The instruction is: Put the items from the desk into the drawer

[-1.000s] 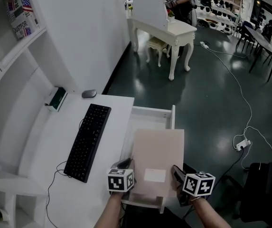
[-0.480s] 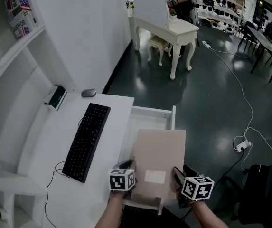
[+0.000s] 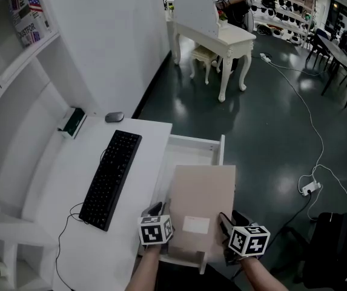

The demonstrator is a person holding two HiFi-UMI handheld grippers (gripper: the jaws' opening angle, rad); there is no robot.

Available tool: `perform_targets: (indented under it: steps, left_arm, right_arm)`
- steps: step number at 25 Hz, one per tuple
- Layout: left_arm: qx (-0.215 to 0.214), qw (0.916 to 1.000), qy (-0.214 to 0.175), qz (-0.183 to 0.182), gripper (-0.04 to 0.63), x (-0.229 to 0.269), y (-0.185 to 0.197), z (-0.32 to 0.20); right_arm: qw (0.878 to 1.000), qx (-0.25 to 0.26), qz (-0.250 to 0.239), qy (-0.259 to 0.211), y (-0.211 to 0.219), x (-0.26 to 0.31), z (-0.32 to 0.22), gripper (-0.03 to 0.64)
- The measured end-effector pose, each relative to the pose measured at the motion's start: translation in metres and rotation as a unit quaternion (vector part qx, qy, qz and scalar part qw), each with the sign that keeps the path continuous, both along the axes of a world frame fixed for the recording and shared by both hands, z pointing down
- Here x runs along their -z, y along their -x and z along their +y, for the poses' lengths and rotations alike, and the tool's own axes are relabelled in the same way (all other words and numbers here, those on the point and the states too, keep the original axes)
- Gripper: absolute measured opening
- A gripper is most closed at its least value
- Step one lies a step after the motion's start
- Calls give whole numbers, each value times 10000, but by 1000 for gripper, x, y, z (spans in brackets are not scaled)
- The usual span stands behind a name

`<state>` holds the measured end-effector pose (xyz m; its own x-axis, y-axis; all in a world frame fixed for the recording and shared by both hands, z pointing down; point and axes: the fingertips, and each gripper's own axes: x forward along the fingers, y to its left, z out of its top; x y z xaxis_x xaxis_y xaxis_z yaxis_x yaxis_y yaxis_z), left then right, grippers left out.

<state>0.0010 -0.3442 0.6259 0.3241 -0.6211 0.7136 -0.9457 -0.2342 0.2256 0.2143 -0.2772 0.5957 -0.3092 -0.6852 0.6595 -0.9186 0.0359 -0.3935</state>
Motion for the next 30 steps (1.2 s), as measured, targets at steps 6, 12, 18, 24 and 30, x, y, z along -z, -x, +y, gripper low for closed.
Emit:
perform_targets:
  steps: [6, 12, 18, 24, 30]
  left_arm:
    - [229, 9986, -435, 196, 38, 35, 14, -4]
    - [520, 9953, -727, 365, 38, 60, 29, -2]
    - [672, 9936, -766, 483, 38, 66, 40, 3]
    - [721, 9930, -757, 548, 38, 66, 45, 12]
    - [809, 9918, -791, 600, 38, 71, 56, 19]
  right_arm:
    - [10000, 49, -12, 3, 5, -1, -4, 216]
    - [9998, 174, 76, 53, 12, -2, -5, 216]
    - [9980, 455, 447, 0, 31, -3, -11, 216]
    - [9954, 614, 734, -1, 51, -13, -20, 221]
    - [9895, 990, 1048, 2, 71, -23, -33, 222]
